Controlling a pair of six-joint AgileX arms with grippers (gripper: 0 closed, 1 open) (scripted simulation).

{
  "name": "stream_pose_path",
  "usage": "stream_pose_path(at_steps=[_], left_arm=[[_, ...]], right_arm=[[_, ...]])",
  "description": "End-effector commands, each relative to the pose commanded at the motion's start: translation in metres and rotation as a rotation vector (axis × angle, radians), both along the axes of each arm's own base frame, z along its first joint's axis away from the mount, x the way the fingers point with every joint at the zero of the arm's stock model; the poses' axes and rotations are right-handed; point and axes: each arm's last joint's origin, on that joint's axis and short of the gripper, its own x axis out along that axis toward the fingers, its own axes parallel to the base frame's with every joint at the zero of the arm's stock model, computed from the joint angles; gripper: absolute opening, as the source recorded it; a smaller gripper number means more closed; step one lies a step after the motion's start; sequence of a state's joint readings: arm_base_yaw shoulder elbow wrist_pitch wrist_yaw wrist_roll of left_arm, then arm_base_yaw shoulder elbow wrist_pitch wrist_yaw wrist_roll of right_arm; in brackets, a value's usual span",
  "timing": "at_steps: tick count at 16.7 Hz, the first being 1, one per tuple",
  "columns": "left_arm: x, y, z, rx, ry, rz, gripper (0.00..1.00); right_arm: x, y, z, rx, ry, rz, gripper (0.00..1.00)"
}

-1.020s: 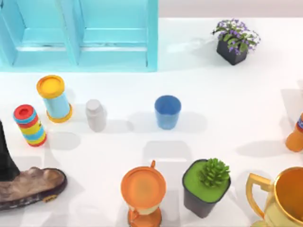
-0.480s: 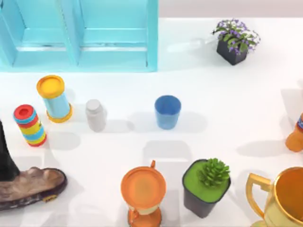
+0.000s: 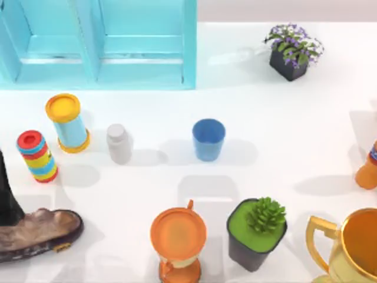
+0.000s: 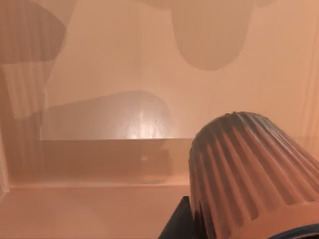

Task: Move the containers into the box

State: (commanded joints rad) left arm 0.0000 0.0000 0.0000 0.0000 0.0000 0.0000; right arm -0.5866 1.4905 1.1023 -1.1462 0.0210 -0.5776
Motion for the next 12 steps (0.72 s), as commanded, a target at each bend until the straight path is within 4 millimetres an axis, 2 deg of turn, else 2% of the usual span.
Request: stream_pose_path(at_steps=[5,12], left_arm=[[0.0,0.0,0.0,0.0,0.0,0.0,1.0],[0.0,0.0,0.0,0.0,0.0,0.0,1.0]], right_arm=[[0.0,0.0,0.0,0.0,0.0,0.0,0.98],[0.0,0.0,0.0,0.0,0.0,0.0,1.0]])
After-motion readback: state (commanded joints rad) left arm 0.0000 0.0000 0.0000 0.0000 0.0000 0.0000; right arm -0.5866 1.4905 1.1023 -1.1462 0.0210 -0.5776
